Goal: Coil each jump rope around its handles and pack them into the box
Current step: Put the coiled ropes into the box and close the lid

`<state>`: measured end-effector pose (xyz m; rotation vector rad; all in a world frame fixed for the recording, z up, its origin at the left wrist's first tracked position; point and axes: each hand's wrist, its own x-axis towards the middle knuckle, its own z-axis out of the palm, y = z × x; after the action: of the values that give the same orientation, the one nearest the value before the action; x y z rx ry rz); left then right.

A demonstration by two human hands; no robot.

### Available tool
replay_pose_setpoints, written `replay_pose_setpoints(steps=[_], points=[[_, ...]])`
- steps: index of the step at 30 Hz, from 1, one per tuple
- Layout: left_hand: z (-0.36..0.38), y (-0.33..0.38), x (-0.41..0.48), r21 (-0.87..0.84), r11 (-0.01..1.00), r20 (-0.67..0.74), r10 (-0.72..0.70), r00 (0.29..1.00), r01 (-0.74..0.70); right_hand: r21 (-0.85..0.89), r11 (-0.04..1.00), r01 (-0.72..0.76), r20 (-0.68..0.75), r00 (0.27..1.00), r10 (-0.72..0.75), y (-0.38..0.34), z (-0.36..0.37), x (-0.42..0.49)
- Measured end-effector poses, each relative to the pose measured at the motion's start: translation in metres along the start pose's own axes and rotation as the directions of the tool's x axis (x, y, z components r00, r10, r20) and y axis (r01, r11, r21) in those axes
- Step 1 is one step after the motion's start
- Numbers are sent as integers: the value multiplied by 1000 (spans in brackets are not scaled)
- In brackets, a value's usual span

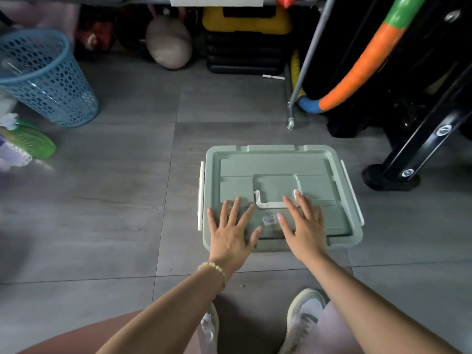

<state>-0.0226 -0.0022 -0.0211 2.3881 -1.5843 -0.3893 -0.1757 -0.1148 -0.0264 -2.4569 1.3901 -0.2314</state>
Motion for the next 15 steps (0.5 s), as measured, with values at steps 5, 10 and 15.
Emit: replay_pose_setpoints(steps=[5, 10, 15], points=[[12, 4, 3, 98, 994, -78, -38, 996, 45, -100, 993, -69, 30, 997, 72, 27, -8, -16], [7, 9, 52, 98, 992, -90, -67, 994, 76, -138, 990, -39, 67, 997, 49, 37, -14, 34], [8, 9, 114, 123, 988, -105, -80, 991, 92, -155, 987, -41, 88, 995, 55, 48, -16, 99]])
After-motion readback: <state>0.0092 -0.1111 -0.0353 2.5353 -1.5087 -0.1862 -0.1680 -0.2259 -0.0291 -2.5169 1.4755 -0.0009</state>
